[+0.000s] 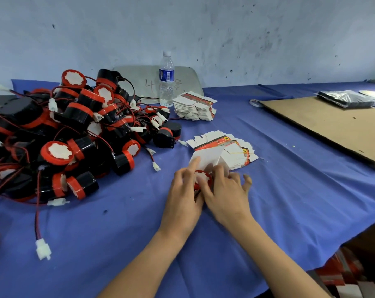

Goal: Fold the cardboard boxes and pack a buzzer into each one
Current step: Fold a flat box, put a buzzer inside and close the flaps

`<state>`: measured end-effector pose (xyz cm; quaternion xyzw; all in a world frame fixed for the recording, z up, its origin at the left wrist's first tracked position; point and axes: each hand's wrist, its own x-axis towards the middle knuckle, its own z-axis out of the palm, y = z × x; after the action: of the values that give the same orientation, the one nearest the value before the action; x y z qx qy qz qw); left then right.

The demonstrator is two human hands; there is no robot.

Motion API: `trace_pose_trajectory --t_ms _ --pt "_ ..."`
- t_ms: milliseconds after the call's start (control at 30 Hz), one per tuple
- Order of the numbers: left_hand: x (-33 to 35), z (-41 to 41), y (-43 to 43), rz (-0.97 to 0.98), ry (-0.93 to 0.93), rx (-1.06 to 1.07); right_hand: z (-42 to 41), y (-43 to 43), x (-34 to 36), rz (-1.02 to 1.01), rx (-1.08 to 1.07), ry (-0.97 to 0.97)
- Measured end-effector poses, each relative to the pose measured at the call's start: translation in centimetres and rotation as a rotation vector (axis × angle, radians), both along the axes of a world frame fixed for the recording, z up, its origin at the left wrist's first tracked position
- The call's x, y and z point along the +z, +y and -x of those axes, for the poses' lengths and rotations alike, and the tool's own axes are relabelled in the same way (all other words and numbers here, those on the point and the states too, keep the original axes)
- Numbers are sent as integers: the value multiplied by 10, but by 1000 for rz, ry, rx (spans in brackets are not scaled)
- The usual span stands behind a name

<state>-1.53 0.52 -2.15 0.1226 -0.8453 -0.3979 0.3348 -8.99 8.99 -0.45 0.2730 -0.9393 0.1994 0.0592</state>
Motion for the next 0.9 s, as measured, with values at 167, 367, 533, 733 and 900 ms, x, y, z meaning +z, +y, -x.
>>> trace_pose_trajectory --t_ms 167,367,533,733,900 --pt "-5 0 -5 63 -32 32 -1 -1 -4 58 67 116" --pt "-1 0 -3 64 -62 21 -1 9 -11 469 159 212" --pt "0 2 -5 47 -65 31 14 17 -5 1162 84 -453" --pt "-1 4 -8 32 -48 0 22 21 -5 945 128 -516" --pt "-1 5 -5 81 -54 7 19 18 -5 948 172 -510"
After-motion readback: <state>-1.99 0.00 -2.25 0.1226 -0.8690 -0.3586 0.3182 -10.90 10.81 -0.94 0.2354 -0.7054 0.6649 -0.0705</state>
